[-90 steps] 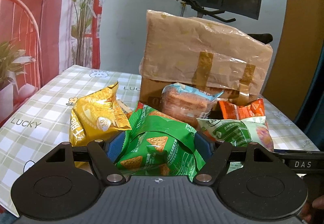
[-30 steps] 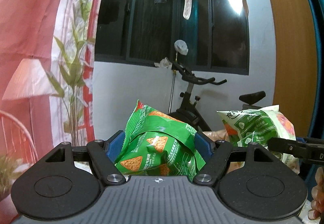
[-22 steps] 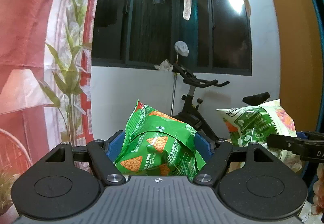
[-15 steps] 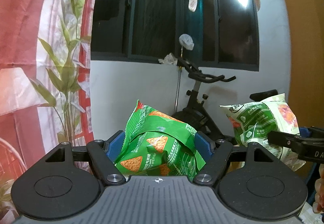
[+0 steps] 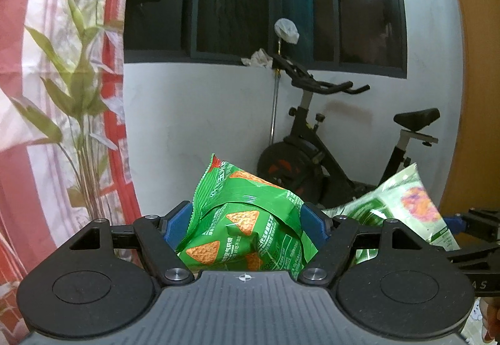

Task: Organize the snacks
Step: 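Carry both bags over the box and open both tools to drop them, then return to the pile and grasp the red jerky packet with the right tool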

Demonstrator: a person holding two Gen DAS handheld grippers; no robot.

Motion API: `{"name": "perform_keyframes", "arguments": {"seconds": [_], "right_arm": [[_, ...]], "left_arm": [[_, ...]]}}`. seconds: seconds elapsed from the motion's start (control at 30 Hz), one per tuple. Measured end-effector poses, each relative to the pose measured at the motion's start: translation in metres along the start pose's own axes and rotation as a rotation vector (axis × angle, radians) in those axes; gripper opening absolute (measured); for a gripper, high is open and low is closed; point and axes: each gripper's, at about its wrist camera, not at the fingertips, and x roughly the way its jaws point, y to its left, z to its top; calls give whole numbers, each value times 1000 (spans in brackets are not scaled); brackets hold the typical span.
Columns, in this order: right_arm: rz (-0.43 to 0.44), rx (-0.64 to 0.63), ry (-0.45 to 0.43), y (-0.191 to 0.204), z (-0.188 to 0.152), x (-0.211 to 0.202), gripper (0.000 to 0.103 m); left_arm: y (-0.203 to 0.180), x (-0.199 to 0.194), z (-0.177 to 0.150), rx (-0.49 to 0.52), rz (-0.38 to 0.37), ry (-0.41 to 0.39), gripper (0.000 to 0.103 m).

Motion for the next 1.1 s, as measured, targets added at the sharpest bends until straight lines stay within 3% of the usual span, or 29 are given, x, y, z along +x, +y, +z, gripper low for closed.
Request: {"name": "perform_keyframes", "arguments": {"seconds": [0.3,0.4,0.77,1.1], "right_arm": [[-15,60,89,-11,-11,8,68],[-26,68,104,-14,-11,6,77],[-34,97,79,-14,-6,-26,77],[-3,101,56,2,-9,-56,79]], "left_arm": [[0,13,-11,-5,-33,82,87],[2,10,-11,-18,-41,84,87],[12,-25,-2,-34,-32,64,87],[45,-69,-13,-71,-29,72,87]]}}
